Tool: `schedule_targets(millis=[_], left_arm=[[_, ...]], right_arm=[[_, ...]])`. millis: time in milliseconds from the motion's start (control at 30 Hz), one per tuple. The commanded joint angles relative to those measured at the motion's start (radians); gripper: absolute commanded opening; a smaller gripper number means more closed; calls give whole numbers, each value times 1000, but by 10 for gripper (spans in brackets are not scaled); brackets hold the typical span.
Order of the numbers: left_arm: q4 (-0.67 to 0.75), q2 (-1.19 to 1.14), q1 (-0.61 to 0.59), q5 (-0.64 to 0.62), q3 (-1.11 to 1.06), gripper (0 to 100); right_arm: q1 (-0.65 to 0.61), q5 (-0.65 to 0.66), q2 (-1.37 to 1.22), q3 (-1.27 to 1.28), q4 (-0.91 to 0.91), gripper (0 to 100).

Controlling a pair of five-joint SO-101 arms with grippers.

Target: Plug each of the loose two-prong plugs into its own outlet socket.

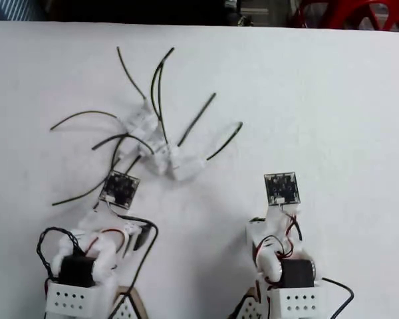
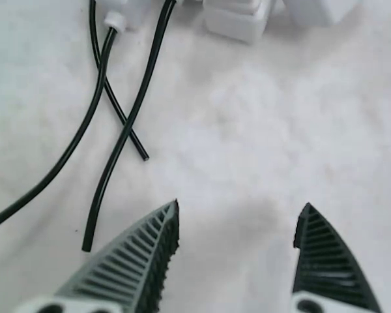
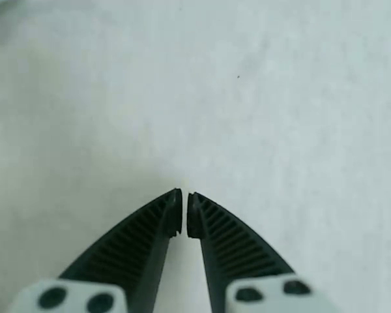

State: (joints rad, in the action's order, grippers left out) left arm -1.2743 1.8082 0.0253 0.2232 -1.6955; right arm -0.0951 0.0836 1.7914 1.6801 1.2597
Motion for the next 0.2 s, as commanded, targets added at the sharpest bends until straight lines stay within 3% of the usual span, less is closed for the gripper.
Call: schedule_targets(millis=[0,167], left_arm=[[-6,8,19,8,3,283],[-6,8,18,8,3,283]], right_arm=[[2,0,5,11,7,19],[2,0,5,11,7,19]])
